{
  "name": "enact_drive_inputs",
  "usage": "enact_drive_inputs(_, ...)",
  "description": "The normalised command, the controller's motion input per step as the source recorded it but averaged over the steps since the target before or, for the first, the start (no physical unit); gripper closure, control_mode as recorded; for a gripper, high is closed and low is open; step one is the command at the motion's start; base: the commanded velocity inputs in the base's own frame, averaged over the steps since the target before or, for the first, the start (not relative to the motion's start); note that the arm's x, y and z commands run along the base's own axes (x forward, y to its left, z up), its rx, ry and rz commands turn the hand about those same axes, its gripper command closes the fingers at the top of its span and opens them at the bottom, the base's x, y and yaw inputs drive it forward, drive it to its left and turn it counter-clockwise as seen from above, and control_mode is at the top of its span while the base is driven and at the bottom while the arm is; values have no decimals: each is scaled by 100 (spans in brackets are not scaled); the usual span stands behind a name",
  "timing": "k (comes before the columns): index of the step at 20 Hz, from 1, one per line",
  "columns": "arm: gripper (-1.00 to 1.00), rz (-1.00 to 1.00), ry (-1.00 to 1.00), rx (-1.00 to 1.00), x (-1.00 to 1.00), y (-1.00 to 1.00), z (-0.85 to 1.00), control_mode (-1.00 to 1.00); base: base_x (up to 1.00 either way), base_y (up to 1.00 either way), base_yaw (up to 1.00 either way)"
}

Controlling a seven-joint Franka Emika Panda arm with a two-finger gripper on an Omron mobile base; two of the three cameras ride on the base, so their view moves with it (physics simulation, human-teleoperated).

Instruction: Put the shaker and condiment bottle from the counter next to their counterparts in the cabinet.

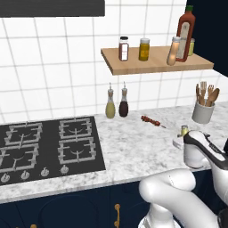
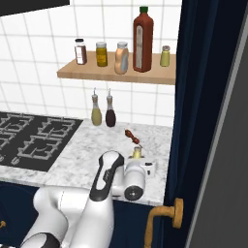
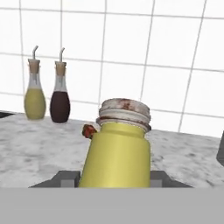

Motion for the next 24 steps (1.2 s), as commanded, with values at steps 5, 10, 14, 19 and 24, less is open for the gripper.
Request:
enact_drive_inputs(5,100,-13,-20,0,-5,0,45,-100,0,0,0)
enact_drive_inputs(10,100,-8,-15,0,0,0,44,-100,0,0,0)
enact_drive_inputs(14,100,-5,-11,0,0,0,42,-100,0,0,0)
enact_drive_inputs(19,100,-3,-10,0,0,0,40,-100,0,0,0)
enact_drive_inputs(24,100,-4,-10,0,0,0,46,-100,0,0,0)
